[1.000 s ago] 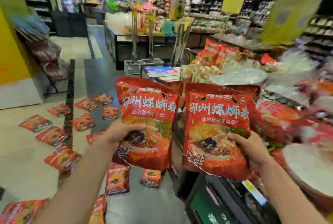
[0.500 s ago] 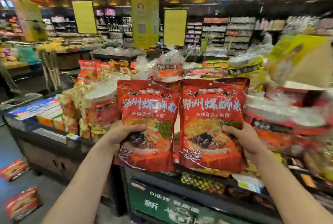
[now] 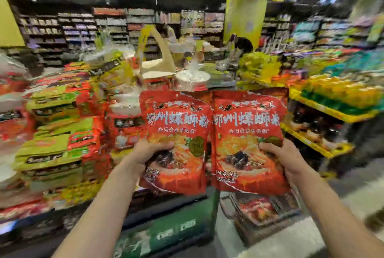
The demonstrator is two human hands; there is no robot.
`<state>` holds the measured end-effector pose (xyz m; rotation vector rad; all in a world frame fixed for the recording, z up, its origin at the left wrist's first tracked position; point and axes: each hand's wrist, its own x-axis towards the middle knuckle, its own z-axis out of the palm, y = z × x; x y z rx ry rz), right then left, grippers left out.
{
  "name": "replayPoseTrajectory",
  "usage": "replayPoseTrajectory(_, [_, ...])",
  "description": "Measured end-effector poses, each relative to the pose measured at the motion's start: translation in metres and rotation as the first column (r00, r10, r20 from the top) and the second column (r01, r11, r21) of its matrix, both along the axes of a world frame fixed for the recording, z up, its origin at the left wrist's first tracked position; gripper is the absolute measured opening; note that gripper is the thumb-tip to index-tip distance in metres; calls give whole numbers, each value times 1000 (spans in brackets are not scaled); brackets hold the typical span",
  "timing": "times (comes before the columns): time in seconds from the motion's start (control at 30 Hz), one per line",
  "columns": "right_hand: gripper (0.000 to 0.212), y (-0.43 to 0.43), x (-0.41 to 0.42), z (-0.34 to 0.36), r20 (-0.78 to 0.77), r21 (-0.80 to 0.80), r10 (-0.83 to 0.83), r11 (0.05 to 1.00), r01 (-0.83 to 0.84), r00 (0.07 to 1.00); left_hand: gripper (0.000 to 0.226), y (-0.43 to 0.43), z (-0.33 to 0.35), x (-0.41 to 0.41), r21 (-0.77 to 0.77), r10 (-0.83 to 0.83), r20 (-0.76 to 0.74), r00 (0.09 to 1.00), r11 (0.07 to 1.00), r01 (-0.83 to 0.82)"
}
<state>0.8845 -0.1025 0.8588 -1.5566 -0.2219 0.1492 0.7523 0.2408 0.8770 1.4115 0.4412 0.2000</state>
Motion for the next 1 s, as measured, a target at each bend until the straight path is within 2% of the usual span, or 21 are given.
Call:
replayPoseTrajectory(0.07, [66, -54, 8, -5, -27, -2, -58, 998, 58, 998, 88, -42, -6, 36, -5, -96, -5, 995, 995, 96])
replayPoseTrajectory(0.1, [73, -78, 11, -8, -45, -10, -85, 996, 84, 995, 95, -61, -9, 53, 1, -146, -14, 989, 989, 146])
replayPoseTrajectory(0.23, [61, -155, 20, -22, -81, 7, -201, 979, 203, 976, 61, -131, -22, 112, -9, -287, -38, 957, 958, 287])
replayPoseTrajectory(0.33, [46, -200, 27, -35, -114, 14, -257, 965, 260, 960, 62, -173, -39, 155, -15, -373, -62, 926, 928, 373])
replayPoseTrajectory(0.4, [54, -225, 33, -46, -151, 17, -298, 953, 304, 942, 63, -201, -51, 183, -38, -419, -67, 905, 908, 418])
replayPoseTrajectory(0.47, [63, -247, 45, -55, -186, 22, -325, 942, 334, 927, 73, -227, -65, 212, -81, -457, -68, 887, 888, 452])
replayPoseTrajectory(0.53, [62, -264, 64, -63, -210, 35, -338, 935, 352, 917, 83, -248, -79, 241, -109, -499, -81, 863, 865, 490])
replayPoseTrajectory(0.63, [55, -284, 103, -75, -224, 43, -376, 918, 395, 899, 69, -270, -97, 290, -135, -530, -98, 842, 845, 517])
replayPoseTrajectory(0.73, [66, -297, 156, -85, -253, 45, -392, 908, 416, 884, 58, -283, -112, 344, -175, -532, -120, 838, 843, 509])
replayPoseTrajectory(0.83, [94, -302, 211, -93, -270, -3, -381, 919, 395, 884, 56, -288, -124, 397, -197, -518, -136, 844, 849, 490])
replayPoseTrajectory(0.93, [105, -302, 260, -102, -299, -9, -365, 925, 380, 882, 48, -288, -133, 443, -198, -485, -146, 862, 868, 455])
replayPoseTrajectory(1.0, [104, -300, 290, -110, -330, -5, -369, 921, 389, 869, 46, -286, -139, 468, -203, -473, -158, 867, 874, 441])
